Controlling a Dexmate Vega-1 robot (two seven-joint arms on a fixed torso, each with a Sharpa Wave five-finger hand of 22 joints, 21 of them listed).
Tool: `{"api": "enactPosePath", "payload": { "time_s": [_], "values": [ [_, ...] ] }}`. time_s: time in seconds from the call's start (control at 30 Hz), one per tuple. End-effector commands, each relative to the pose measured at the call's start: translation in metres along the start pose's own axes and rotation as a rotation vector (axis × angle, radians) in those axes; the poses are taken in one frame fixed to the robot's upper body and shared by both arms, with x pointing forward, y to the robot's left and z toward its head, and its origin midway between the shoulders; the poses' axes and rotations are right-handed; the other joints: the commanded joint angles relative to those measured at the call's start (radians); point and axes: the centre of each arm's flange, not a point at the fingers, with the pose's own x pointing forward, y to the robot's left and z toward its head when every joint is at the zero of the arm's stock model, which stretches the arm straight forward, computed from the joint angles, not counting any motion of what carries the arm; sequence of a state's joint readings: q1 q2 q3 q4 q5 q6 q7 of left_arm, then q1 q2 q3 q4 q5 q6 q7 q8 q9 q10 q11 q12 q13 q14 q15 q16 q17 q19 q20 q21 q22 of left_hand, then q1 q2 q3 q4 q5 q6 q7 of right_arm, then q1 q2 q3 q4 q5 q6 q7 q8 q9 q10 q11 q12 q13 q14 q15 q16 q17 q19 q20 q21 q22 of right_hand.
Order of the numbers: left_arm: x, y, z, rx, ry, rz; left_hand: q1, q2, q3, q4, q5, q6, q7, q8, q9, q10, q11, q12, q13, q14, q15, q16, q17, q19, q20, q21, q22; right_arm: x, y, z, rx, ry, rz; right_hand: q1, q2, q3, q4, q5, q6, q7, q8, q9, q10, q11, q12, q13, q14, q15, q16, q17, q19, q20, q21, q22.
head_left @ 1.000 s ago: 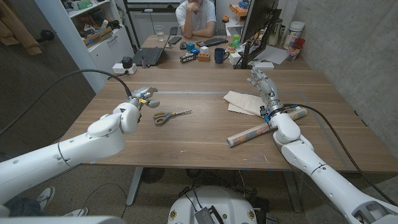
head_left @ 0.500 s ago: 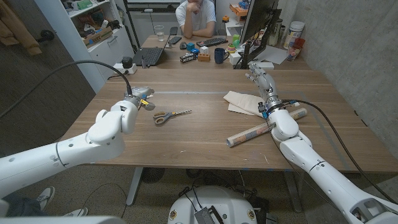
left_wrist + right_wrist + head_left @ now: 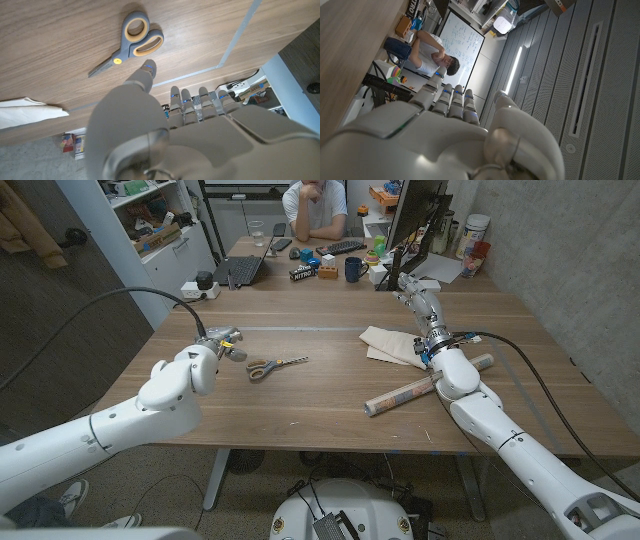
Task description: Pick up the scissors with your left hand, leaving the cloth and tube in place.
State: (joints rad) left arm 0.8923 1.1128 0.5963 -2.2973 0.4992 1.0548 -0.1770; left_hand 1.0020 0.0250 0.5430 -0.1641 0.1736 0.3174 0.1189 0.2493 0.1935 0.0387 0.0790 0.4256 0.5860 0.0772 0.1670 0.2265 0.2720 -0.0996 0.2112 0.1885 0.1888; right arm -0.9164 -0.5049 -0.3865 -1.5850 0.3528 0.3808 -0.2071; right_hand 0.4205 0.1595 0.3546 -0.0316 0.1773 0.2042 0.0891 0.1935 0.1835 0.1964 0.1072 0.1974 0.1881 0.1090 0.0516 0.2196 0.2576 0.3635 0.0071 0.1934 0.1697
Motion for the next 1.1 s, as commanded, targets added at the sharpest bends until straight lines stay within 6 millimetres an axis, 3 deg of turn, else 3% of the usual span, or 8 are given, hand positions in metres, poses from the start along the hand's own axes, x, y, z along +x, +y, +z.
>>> {"api": "enactPosePath", "payload": {
  "time_s": [0.03, 0.13, 0.27, 0.5, 0.7, 1.1],
  "values": [
    [0.016, -0.009, -0.008, -0.161, 0.021, -0.160, 0.003, 0.017, -0.013, 0.006, 0.002, 0.028, -0.027, 0.009, 0.002, -0.003, 0.013, 0.016, 0.020, -0.004, 0.014, 0.011, 0.012, -0.018, 0.005, 0.005, 0.002, 0.010, 0.007, 0.005, -0.012, -0.012, 0.031, -0.008, 0.001, -0.004, 0.002, 0.001, 0.010, 0.004, 0.008, 0.006, 0.007, 0.002, 0.003, 0.006, 0.005, 0.005, 0.008, 0.001, -0.002, 0.004, 0.003, 0.005],
    [0.016, -0.002, -0.004, -0.130, 0.026, -0.154, -0.020, 0.024, -0.037, 0.017, 0.002, 0.092, -0.059, 0.024, 0.001, -0.010, 0.012, 0.032, 0.045, -0.010, 0.021, 0.018, 0.026, -0.042, 0.005, 0.003, 0.003, 0.009, 0.006, 0.006, -0.011, -0.012, 0.030, -0.009, 0.001, -0.005, 0.002, 0.001, 0.012, 0.004, 0.009, 0.006, 0.005, 0.002, 0.002, 0.006, 0.005, 0.005, 0.008, 0.001, -0.003, 0.004, 0.003, 0.005],
    [0.012, 0.010, 0.005, -0.037, 0.040, -0.108, -0.032, 0.025, -0.053, 0.019, 0.002, 0.134, -0.065, 0.032, 0.000, -0.029, 0.009, 0.037, 0.060, -0.014, 0.019, 0.022, 0.034, -0.051, 0.005, 0.005, 0.004, 0.008, 0.003, 0.005, -0.005, -0.013, 0.026, -0.010, 0.000, -0.006, 0.002, 0.000, 0.014, 0.003, 0.009, 0.006, 0.004, 0.002, 0.002, 0.006, 0.004, 0.006, 0.007, 0.001, -0.006, 0.005, 0.002, 0.005],
    [0.016, 0.017, 0.017, 0.100, 0.102, -0.097, -0.041, 0.024, -0.067, 0.018, 0.002, 0.138, -0.064, 0.023, -0.001, -0.071, 0.011, 0.023, 0.067, -0.046, 0.023, 0.017, 0.039, -0.062, 0.005, 0.007, 0.005, 0.008, 0.000, 0.005, -0.001, -0.026, 0.019, -0.011, -0.001, -0.008, 0.003, 0.000, 0.017, 0.002, 0.009, 0.006, 0.004, 0.002, 0.001, 0.006, 0.003, 0.006, 0.007, 0.001, -0.009, 0.006, 0.001, 0.005],
    [0.013, 0.014, 0.027, 0.189, 0.133, -0.023, -0.053, 0.024, -0.079, 0.020, 0.001, 0.142, -0.037, 0.016, -0.001, -0.080, 0.017, 0.018, 0.070, -0.055, 0.026, 0.018, 0.042, -0.073, 0.005, 0.007, 0.005, 0.007, -0.004, 0.007, 0.009, -0.050, 0.008, -0.013, -0.001, -0.010, 0.003, -0.001, 0.022, 0.002, 0.010, 0.006, 0.004, 0.002, 0.002, 0.006, 0.002, 0.006, 0.007, 0.001, -0.011, 0.008, 0.001, 0.005],
    [0.015, -0.010, 0.027, 0.098, 0.143, -0.008, -0.064, 0.024, -0.090, 0.022, 0.001, 0.144, -0.022, 0.008, -0.002, -0.070, 0.022, 0.021, 0.072, -0.049, 0.032, 0.026, 0.045, -0.078, 0.005, 0.009, 0.006, 0.013, -0.007, 0.011, 0.009, -0.061, 0.014, -0.015, -0.001, -0.012, 0.003, -0.001, 0.027, 0.001, 0.011, 0.006, 0.006, -0.001, 0.002, 0.006, 0.002, 0.003, 0.007, 0.000, -0.011, 0.007, 0.002, 0.005]
  ]
}}
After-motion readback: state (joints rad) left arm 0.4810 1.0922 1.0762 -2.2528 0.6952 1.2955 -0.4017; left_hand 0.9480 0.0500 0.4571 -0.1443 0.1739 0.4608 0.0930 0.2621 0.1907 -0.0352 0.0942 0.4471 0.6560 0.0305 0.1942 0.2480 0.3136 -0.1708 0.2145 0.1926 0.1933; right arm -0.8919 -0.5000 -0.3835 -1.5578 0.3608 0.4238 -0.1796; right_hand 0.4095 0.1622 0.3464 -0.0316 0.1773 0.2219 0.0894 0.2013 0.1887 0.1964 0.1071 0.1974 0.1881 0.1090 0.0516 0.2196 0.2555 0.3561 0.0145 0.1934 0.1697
